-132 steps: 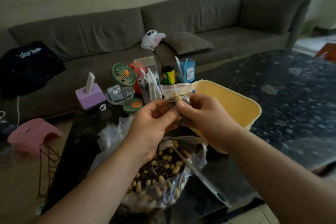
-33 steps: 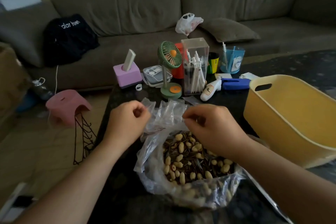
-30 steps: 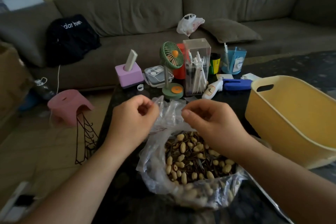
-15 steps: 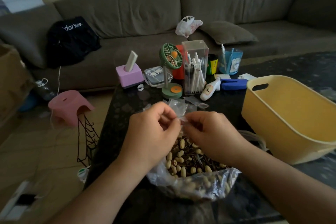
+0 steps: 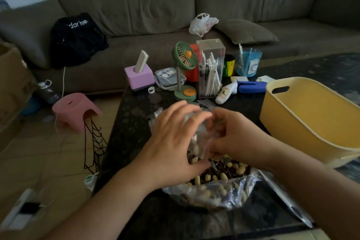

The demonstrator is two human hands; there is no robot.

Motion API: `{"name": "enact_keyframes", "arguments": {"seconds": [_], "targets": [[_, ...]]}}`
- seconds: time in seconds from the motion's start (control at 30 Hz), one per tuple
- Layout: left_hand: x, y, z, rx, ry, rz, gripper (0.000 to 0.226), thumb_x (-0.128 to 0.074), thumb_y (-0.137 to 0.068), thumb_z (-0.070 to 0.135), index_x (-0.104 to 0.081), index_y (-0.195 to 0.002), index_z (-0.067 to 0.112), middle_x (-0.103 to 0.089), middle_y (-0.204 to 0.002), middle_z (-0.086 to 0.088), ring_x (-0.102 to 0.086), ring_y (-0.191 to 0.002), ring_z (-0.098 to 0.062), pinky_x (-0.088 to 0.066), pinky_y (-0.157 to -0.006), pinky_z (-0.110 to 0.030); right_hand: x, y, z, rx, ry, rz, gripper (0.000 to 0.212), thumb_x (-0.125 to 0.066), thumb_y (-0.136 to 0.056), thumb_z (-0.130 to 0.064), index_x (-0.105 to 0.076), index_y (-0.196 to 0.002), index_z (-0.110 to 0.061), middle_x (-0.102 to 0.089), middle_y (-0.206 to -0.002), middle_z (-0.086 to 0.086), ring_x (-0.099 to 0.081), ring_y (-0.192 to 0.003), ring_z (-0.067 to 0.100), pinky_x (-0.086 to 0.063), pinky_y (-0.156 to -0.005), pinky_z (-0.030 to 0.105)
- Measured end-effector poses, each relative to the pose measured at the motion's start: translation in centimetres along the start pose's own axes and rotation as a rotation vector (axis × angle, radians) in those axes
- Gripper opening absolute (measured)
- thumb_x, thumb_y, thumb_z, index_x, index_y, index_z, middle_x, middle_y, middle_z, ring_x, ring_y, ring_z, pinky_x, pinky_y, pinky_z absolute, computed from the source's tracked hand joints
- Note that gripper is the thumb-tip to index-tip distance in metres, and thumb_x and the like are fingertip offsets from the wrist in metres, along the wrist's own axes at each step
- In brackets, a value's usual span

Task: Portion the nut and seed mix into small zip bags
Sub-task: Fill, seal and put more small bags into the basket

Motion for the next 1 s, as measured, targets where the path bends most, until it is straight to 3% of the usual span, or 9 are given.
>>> {"name": "enact_keyframes", "arguments": {"seconds": [0.1,0.17,0.23,0.33,0.43,0.53,0.63,0.83,1.0], "targets": [[-0.8,-0.1,0.5,-0.024,0.043,-0.01,0.089,-0.078,-0.084,0.049,-0.028,-0.154,0.029,-0.048,-0.142,0.003,-0.039,-0.143,-0.016,-0.029,-0.122,-0.035,-0.1,0.1,0.2,0.043,0.039,-0.069,0.028,-0.073,-0.083,0.01,-0.07,-0.103,-0.009,-0.077,-0.092,0.005,-0.077,-0.082,0.023,-0.065,-0.074,0.033],[-0.8,-0.1,0.7,0.038,0.095,-0.059,0.083,-0.076,-0.09,0.042,-0.025,-0.153,0.031,-0.056,-0.119,0.012,-0.052,-0.111,-0.005,-0.043,-0.095,-0.019,0.0,0.1,0.3,0.086,0.095,-0.03,0.026,-0.074,-0.085,0.006,-0.075,-0.098,-0.017,-0.077,-0.093,-0.002,-0.077,-0.081,0.016,-0.063,-0.074,0.03],[-0.6,-0.3,0.7,0.102,0.076,-0.088,0.075,-0.072,-0.095,0.036,-0.02,-0.151,0.035,-0.049,-0.096,0.021,-0.049,-0.086,0.0,-0.036,-0.071,-0.012,0.5,0.2,0.5,0.124,0.117,0.086,0.026,-0.075,-0.088,0.002,-0.076,-0.094,-0.023,-0.077,-0.089,-0.007,-0.076,-0.077,0.012,-0.063,-0.074,0.03],[-0.3,-0.8,0.5,0.213,0.1,-0.097,0.062,-0.067,-0.098,0.038,-0.027,-0.145,0.036,-0.041,-0.087,0.023,-0.047,-0.076,0.005,-0.03,-0.062,-0.014,1.1,0.3,0.7,0.197,-0.042,0.205,0.02,-0.074,-0.09,0.001,-0.077,-0.095,-0.019,-0.078,-0.09,0.002,-0.077,-0.08,0.021,-0.065,-0.077,0.037],[-0.2,-0.9,0.6,0.25,0.138,-0.139,0.064,-0.07,-0.094,0.046,-0.034,-0.145,0.035,-0.043,-0.097,0.027,-0.048,-0.091,0.003,-0.035,-0.071,-0.012,1.1,0.2,0.7,0.215,-0.204,0.172,0.018,-0.069,-0.093,0.002,-0.078,-0.094,-0.013,-0.079,-0.093,0.006,-0.075,-0.078,0.026,-0.063,-0.073,0.032],[-0.2,-0.5,0.7,0.222,0.126,-0.153,0.087,-0.073,-0.086,0.061,-0.027,-0.157,0.036,-0.045,-0.138,0.021,-0.038,-0.132,-0.003,-0.031,-0.106,-0.019,1.2,0.2,0.8,0.201,-0.197,0.178,0.018,-0.069,-0.094,0.002,-0.078,-0.091,-0.013,-0.078,-0.091,0.008,-0.074,-0.081,0.035,-0.065,-0.075,0.041],[-0.1,-0.2,1.2,0.218,0.169,-0.114,0.103,-0.076,-0.08,0.068,-0.022,-0.163,0.039,-0.033,-0.159,0.021,-0.022,-0.145,0.003,-0.02,-0.115,-0.019,1.1,0.2,0.9,0.227,-0.021,0.204,0.025,-0.074,-0.091,0.002,-0.078,-0.088,-0.023,-0.078,-0.084,-0.008,-0.075,-0.077,0.02,-0.063,-0.072,0.031],[-0.4,-0.3,2.2,0.289,0.277,-0.026,0.093,-0.083,-0.076,0.064,-0.043,-0.155,0.039,-0.052,-0.133,0.031,-0.045,-0.12,0.011,-0.033,-0.096,-0.004,1.3,0.4,1.3,0.253,0.108,0.228,0.024,-0.081,-0.086,-0.006,-0.077,-0.09,-0.029,-0.076,-0.085,-0.001,-0.074,-0.078,0.02,-0.065,-0.074,0.042],[-1.0,0.0,3.2,0.375,0.383,0.004,0.074,-0.085,-0.074,0.06,-0.057,-0.141,0.043,-0.064,-0.109,0.028,-0.063,-0.107,0.007,-0.056,-0.096,-0.025,3.8,1.4,1.4,0.197,0.06,0.16,0.019,-0.077,-0.089,-0.015,-0.073,-0.102,-0.028,-0.075,-0.091,-0.007,-0.075,-0.08,0.013,-0.062,-0.073,0.024]]}}
Point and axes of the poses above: each hand's wrist, its own y-axis away from the middle knuckle, its own x-axis out of the back of the hand, z = x × y, the point moved 2 cm from there along -y, towards the middle knuckle
